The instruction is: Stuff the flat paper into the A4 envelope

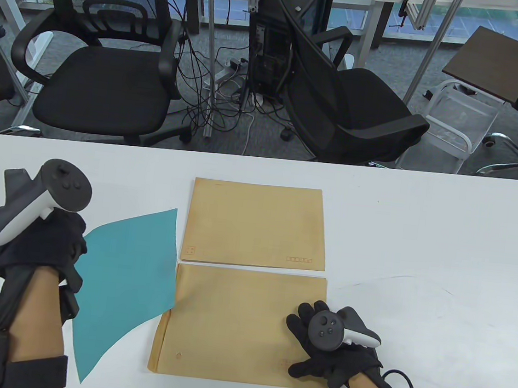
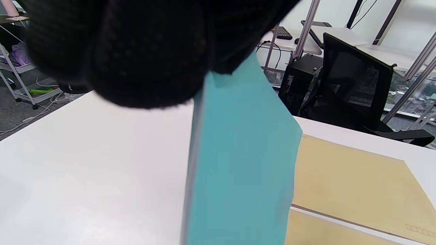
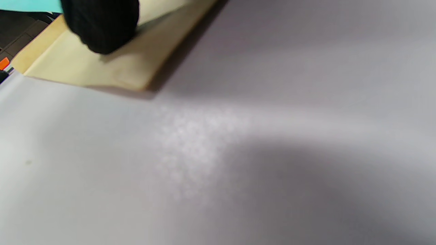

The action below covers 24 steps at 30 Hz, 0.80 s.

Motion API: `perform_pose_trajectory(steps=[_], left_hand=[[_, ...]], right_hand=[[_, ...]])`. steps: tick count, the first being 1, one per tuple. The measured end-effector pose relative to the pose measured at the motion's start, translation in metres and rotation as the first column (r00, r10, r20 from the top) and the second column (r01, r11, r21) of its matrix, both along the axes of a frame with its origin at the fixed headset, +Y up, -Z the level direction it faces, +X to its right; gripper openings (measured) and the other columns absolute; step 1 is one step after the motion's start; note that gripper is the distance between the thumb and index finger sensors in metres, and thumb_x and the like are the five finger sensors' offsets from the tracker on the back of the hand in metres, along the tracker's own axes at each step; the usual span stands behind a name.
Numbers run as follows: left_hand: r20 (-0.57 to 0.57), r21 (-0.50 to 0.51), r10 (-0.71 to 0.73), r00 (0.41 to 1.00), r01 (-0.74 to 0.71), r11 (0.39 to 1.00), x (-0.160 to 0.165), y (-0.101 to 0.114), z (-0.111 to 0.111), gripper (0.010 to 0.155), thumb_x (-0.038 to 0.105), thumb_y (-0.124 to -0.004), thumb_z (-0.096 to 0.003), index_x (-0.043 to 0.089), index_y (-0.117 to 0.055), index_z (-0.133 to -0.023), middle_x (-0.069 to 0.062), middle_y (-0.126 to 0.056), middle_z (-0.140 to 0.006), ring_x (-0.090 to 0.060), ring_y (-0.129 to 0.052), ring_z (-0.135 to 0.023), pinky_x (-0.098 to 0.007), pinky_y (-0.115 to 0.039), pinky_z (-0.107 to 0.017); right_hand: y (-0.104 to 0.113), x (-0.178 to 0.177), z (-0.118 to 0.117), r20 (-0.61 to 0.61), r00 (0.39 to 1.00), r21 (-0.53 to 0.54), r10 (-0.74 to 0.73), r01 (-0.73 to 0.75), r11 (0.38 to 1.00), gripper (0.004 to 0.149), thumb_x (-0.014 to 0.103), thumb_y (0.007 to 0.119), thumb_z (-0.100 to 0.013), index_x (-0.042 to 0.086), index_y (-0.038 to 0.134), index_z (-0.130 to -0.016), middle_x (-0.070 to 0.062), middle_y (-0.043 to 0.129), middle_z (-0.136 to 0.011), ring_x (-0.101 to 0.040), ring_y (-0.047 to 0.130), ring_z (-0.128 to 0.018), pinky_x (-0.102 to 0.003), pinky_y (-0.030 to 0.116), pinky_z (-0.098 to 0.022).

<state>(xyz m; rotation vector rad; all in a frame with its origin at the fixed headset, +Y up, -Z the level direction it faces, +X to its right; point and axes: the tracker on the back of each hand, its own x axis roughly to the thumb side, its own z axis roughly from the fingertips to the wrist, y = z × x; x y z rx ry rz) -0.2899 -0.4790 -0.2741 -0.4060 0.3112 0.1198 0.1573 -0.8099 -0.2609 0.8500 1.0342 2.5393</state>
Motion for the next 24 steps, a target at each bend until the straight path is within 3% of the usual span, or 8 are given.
perform_pose_trajectory(steps=[9, 24], left_hand=[[-0.017, -0.009, -0.085, 0.996, 0.085, 0.996, -0.004, -0.001, 0.005, 0.042, 0.017, -0.087, -0.0445, 0.001, -0.090, -0.083, -0.030, -0.099, -0.063, -0.022, -0.104, -0.024, -0.044, -0.092, -0.033], [-0.017, -0.076, 0.040, 0.999, -0.041, 0.996, -0.017, -0.019, 0.010, 0.042, 0.018, -0.088, -0.0418, 0.004, -0.094, -0.080, -0.027, -0.103, -0.060, -0.020, -0.106, -0.022, -0.043, -0.094, -0.033]], right_hand=[[0.000, 0.000, 0.000, 0.000, 1.000, 0.000, 0.000, 0.000, 1.000, 0.099, 0.053, 0.069, -0.056, 0.016, -0.006, -0.110, -0.014, -0.023, -0.104, -0.046, -0.030, -0.087, -0.076, -0.015, -0.049], [0.000, 0.000, 0.000, 0.000, 1.000, 0.000, 0.000, 0.000, 1.000, 0.099, 0.053, 0.069, -0.056, 0.016, -0.006, -0.110, -0.014, -0.024, -0.104, -0.046, -0.030, -0.087, -0.076, -0.015, -0.048]])
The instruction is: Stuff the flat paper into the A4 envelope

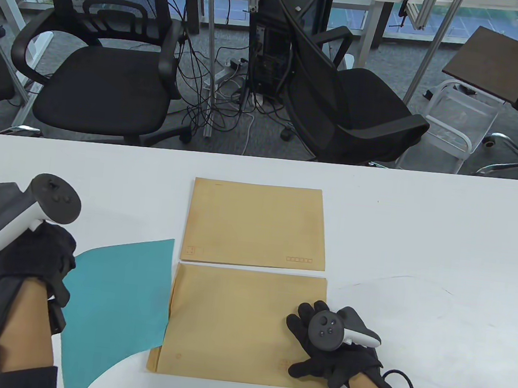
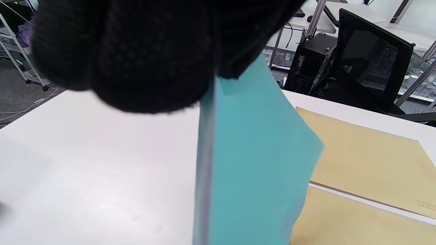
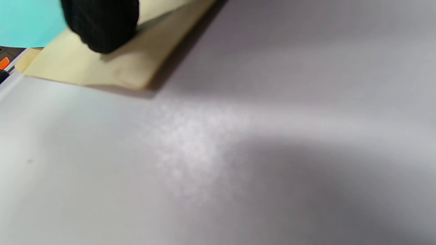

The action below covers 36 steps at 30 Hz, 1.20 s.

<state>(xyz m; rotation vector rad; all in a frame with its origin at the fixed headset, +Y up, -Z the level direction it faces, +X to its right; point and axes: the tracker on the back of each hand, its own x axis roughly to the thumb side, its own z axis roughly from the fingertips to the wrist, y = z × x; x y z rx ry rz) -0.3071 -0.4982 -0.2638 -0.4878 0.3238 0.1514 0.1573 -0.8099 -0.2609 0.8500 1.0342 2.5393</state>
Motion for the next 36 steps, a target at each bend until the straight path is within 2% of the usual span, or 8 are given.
perform_pose_trajectory(steps=[9, 20, 31, 36], left_hand=[[-0.032, -0.054, 0.007, 0.999, -0.008, 0.999, -0.004, -0.023, -0.003, 0.042, 0.020, -0.086, -0.0433, 0.002, -0.092, -0.081, -0.026, -0.103, -0.058, -0.018, -0.105, -0.020, -0.042, -0.094, -0.032], [0.031, -0.091, 0.058, 0.998, -0.055, 0.994, -0.002, -0.044, -0.008, 0.042, 0.020, -0.088, -0.0411, 0.006, -0.096, -0.080, -0.024, -0.105, -0.058, -0.019, -0.105, -0.021, -0.043, -0.093, -0.033], [0.043, -0.169, -0.077, 0.996, 0.083, 0.982, -0.001, -0.069, -0.026, 0.042, 0.021, -0.086, -0.0420, 0.011, -0.095, -0.082, -0.022, -0.104, -0.064, -0.022, -0.105, -0.031, -0.048, -0.089, -0.041], [0.104, -0.186, -0.198, 0.975, 0.215, 0.959, 0.008, -0.074, -0.040, 0.042, 0.021, -0.086, -0.0426, 0.015, -0.094, -0.083, -0.018, -0.104, -0.068, -0.025, -0.105, -0.040, -0.052, -0.085, -0.047]], right_hand=[[0.000, 0.000, 0.000, 0.000, 1.000, 0.000, 0.000, 0.000, 1.000, 0.099, 0.054, 0.068, -0.056, 0.016, -0.007, -0.110, -0.014, -0.024, -0.104, -0.046, -0.030, -0.087, -0.076, -0.015, -0.048], [0.000, 0.000, 0.000, 0.000, 1.000, 0.000, 0.000, 0.000, 1.000, 0.099, 0.054, 0.068, -0.057, 0.016, -0.007, -0.109, -0.014, -0.024, -0.104, -0.046, -0.031, -0.086, -0.076, -0.016, -0.048], [0.000, 0.000, 0.000, 0.000, 1.000, 0.000, 0.000, 0.000, 1.000, 0.099, 0.054, 0.068, -0.057, 0.017, -0.007, -0.109, -0.014, -0.024, -0.104, -0.046, -0.031, -0.086, -0.076, -0.016, -0.048], [0.000, 0.000, 0.000, 0.000, 1.000, 0.000, 0.000, 0.000, 1.000, 0.099, 0.054, 0.068, -0.057, 0.017, -0.007, -0.109, -0.014, -0.025, -0.103, -0.046, -0.031, -0.086, -0.076, -0.016, -0.048]])
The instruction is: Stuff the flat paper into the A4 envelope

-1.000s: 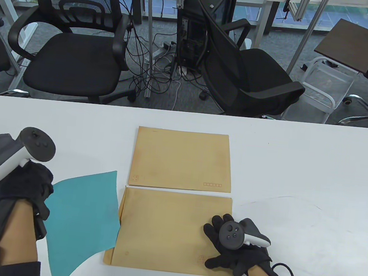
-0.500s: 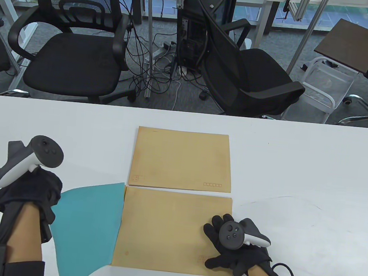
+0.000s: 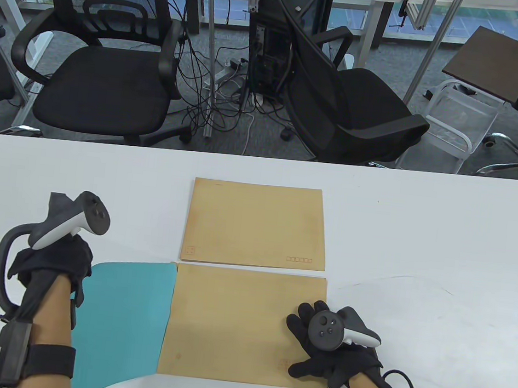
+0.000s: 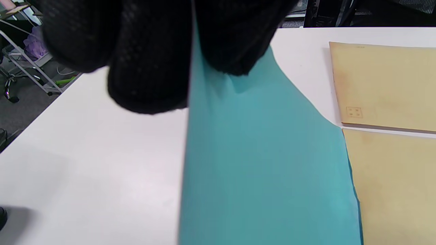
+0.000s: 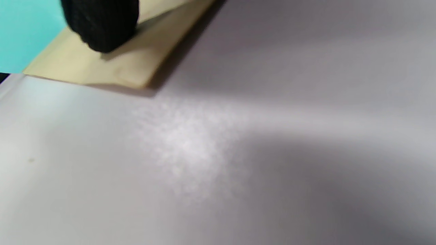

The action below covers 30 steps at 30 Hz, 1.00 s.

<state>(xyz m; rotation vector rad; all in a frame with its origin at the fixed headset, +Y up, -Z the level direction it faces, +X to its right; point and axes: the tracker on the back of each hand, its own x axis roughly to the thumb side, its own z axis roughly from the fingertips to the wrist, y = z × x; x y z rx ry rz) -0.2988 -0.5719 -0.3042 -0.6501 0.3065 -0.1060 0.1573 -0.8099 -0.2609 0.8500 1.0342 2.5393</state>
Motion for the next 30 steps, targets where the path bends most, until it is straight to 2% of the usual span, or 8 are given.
perform_pose_trajectory(steps=[6, 16, 23, 30], left_hand=[[0.057, -0.013, -0.098, 0.993, 0.099, 0.995, 0.008, -0.007, -0.014, 0.042, 0.021, -0.083, -0.0452, 0.019, -0.091, -0.087, -0.015, -0.100, -0.076, -0.027, -0.103, -0.051, -0.056, -0.080, -0.055], [0.051, 0.012, -0.197, 0.979, 0.196, 0.980, 0.002, -0.018, -0.022, 0.043, 0.018, -0.074, -0.0510, 0.024, -0.083, -0.093, -0.012, -0.089, -0.090, -0.032, -0.096, -0.070, -0.061, -0.072, -0.061], [0.032, -0.013, -0.129, 0.991, 0.129, 0.992, -0.003, -0.024, -0.029, 0.043, 0.019, -0.074, -0.0508, 0.025, -0.084, -0.092, -0.012, -0.090, -0.088, -0.029, -0.098, -0.058, -0.054, -0.077, -0.056], [0.010, -0.013, -0.036, 0.999, 0.036, 0.999, -0.004, -0.029, -0.038, 0.042, 0.018, -0.076, -0.0495, 0.023, -0.087, -0.090, -0.013, -0.093, -0.085, -0.030, -0.099, -0.057, -0.055, -0.078, -0.055]], right_hand=[[0.000, 0.000, 0.000, 0.000, 1.000, 0.000, 0.000, 0.000, 1.000, 0.099, 0.054, 0.068, -0.057, 0.016, -0.007, -0.109, -0.013, -0.025, -0.103, -0.046, -0.032, -0.086, -0.076, -0.016, -0.048], [0.000, 0.000, 0.000, 0.000, 1.000, 0.000, 0.000, 0.000, 1.000, 0.099, 0.054, 0.068, -0.057, 0.017, -0.008, -0.109, -0.013, -0.026, -0.103, -0.046, -0.032, -0.086, -0.076, -0.017, -0.048], [0.000, 0.000, 0.000, 0.000, 1.000, 0.000, 0.000, 0.000, 1.000, 0.099, 0.054, 0.068, -0.057, 0.017, -0.008, -0.109, -0.013, -0.026, -0.103, -0.045, -0.032, -0.086, -0.076, -0.017, -0.048], [0.000, 0.000, 0.000, 0.000, 1.000, 0.000, 0.000, 0.000, 1.000, 0.099, 0.054, 0.068, -0.057, 0.017, -0.008, -0.109, -0.013, -0.026, -0.103, -0.046, -0.032, -0.085, -0.076, -0.017, -0.048]])
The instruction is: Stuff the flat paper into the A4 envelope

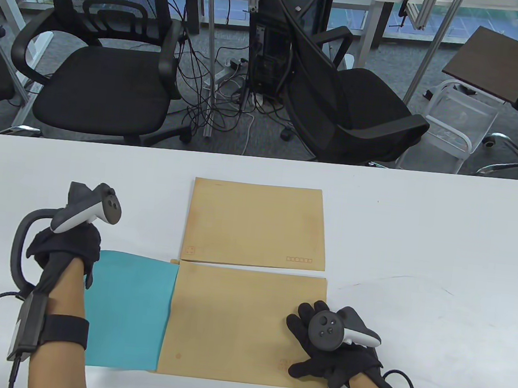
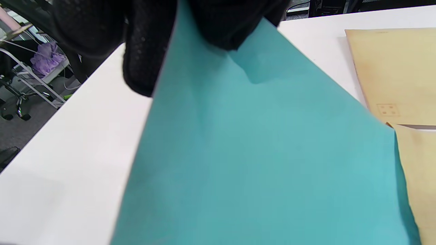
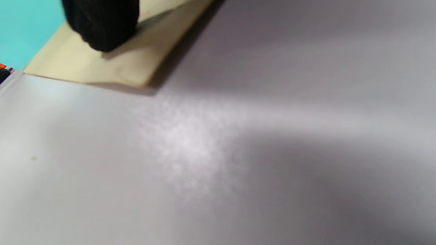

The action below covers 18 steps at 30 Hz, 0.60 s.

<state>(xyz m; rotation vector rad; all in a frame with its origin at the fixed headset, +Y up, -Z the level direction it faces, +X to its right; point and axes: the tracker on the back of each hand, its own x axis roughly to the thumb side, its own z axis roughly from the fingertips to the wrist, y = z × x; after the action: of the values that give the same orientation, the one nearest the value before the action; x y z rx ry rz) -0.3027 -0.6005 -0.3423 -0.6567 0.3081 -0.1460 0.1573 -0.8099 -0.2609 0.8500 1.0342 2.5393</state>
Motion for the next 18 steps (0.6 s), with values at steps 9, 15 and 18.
perform_pose_trajectory(steps=[9, 15, 18], left_hand=[[-0.074, 0.075, 0.146, 0.986, -0.141, 0.987, -0.009, -0.007, -0.011, 0.047, 0.021, -0.080, -0.0481, 0.021, -0.083, -0.095, -0.015, -0.097, -0.080, -0.028, -0.103, -0.051, -0.050, -0.082, -0.050], [-0.105, 0.115, 0.266, 0.958, -0.254, 0.960, -0.020, -0.009, -0.010, 0.042, 0.019, -0.081, -0.0470, 0.019, -0.088, -0.088, -0.018, -0.098, -0.078, -0.028, -0.103, -0.048, -0.050, -0.082, -0.049], [-0.091, 0.110, 0.286, 0.954, -0.276, 0.955, -0.018, -0.016, -0.011, 0.043, 0.019, -0.081, -0.0470, 0.020, -0.088, -0.089, -0.017, -0.098, -0.079, -0.028, -0.102, -0.048, -0.050, -0.082, -0.049]], right_hand=[[0.000, 0.000, 0.000, 0.000, 1.000, 0.000, 0.000, 0.000, 1.000, 0.100, 0.053, 0.068, -0.057, 0.017, -0.008, -0.109, -0.014, -0.026, -0.103, -0.046, -0.032, -0.085, -0.076, -0.017, -0.047], [0.000, 0.000, 0.000, 0.000, 1.000, 0.000, 0.000, 0.000, 1.000, 0.100, 0.053, 0.068, -0.057, 0.017, -0.008, -0.109, -0.013, -0.026, -0.103, -0.046, -0.033, -0.085, -0.075, -0.017, -0.047], [0.000, 0.000, 0.000, 0.000, 1.000, 0.000, 0.000, 0.000, 1.000, 0.100, 0.053, 0.068, -0.057, 0.017, -0.009, -0.109, -0.013, -0.026, -0.103, -0.046, -0.033, -0.085, -0.075, -0.017, -0.047]])
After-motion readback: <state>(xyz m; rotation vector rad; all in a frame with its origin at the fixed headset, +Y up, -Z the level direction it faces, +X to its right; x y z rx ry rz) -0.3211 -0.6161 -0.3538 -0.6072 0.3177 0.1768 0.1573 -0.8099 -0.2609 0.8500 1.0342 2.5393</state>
